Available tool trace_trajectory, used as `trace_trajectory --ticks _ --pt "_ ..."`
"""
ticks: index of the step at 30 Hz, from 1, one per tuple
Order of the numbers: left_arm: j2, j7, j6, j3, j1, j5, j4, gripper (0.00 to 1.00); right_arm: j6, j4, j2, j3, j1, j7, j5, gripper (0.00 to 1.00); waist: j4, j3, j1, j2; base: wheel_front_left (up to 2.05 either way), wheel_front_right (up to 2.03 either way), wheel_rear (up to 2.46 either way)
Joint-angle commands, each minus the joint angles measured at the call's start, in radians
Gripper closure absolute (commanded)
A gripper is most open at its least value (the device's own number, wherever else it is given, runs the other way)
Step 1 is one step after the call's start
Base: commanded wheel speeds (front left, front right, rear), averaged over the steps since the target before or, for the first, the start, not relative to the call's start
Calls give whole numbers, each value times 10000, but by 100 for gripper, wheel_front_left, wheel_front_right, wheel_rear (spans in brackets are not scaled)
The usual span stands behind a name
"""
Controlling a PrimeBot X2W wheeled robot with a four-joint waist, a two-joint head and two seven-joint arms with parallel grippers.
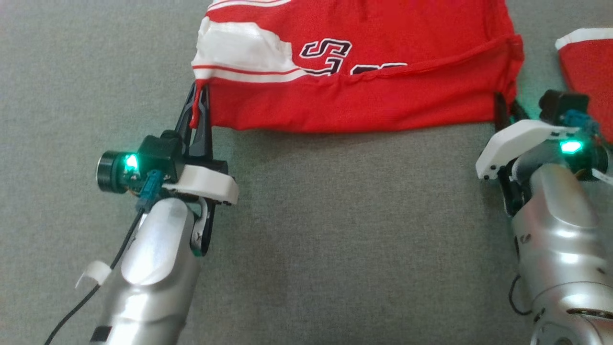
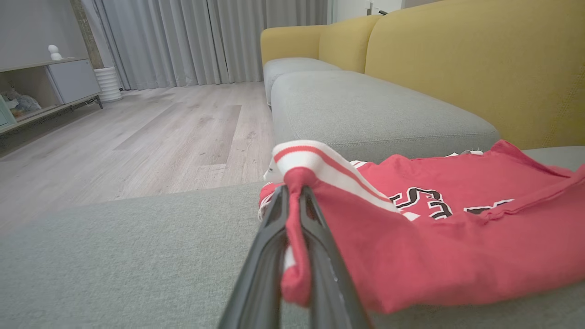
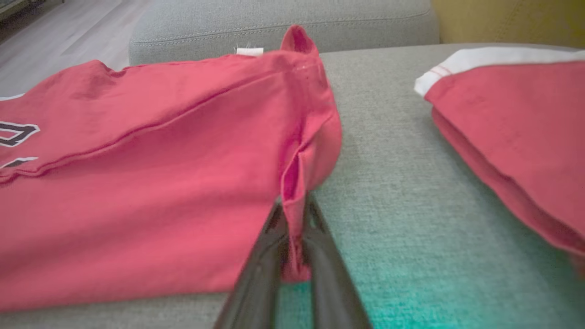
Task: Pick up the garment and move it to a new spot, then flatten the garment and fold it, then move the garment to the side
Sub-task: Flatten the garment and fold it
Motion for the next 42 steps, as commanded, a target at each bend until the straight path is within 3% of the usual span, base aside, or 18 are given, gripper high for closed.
trace_trajectory --ticks 1,9,18,27,33,34,35,36,37,38,39,40,41,42 --pt "219 -94 84 344 -29 69 -160 100 -9 -7 27 91 -54 -186 -156 100 -83 -171 0 0 0 0 0" --pt "482 -95 34 492 386 45 345 100 -9 296 -69 -49 369 -820 -30 100 -247 -928 0 0 0 0 0" --pt "777 -95 -172 344 1355 73 699 100 -9 -22 -80 570 1703 -829 1228 100 -487 -2077 0 0 0 0 0" --pt "1240 689 -607 -96 2626 71 133 100 -9 -2143 14 1204 3815 -114 2346 100 -771 -2401 0 0 0 0 0" --pt "1224 1167 -625 -231 2916 -44 -468 100 -9 -3863 24 1293 4677 348 2859 100 -877 -2181 0 0 0 0 0" --pt "1201 1198 -606 -238 2894 -62 -505 100 -9 -4065 25 1270 4750 355 2802 69 -885 -2147 0 0 0 0 0" --pt "1181 1218 -586 -252 2864 -67 -518 100 -9 -4236 25 1235 4811 346 2713 7 -890 -2116 0 0 0 0 0" --pt "1151 1233 -573 -268 2828 -80 -515 100 -9 -4363 25 1160 4850 318 2719 0 -895 -2087 0 0 0 0 0" --pt "1121 1235 -555 -278 2787 -93 -499 100 -9 -4465 26 1056 4872 269 2678 0 -902 -2065 0 0 0 0 0" --pt "1103 1227 -538 -285 2753 -103 -472 94 -9 -4561 26 926 4889 194 2534 0 -912 -2050 0 0 0 0 0" --pt "1089 1204 -499 -274 2721 -115 -443 68 -9 -4645 26 780 4898 110 2385 0 -921 -2041 0 0 0 0 0" --pt "1072 1132 -392 -229 2678 -117 -426 10 -9 -4717 26 636 4892 23 2292 0 -935 -2032 0 0 0 0 0" --pt "1043 1076 -309 -182 2637 -143 -402 0 -9 -4789 26 517 4876 -75 2221 0 -948 -2021 0 0 0 0 0" --pt "1027 1007 -258 -162 2590 -151 -390 0 -9 -4872 26 426 4860 -191 2141 0 -960 -2009 0 0 0 0 0"
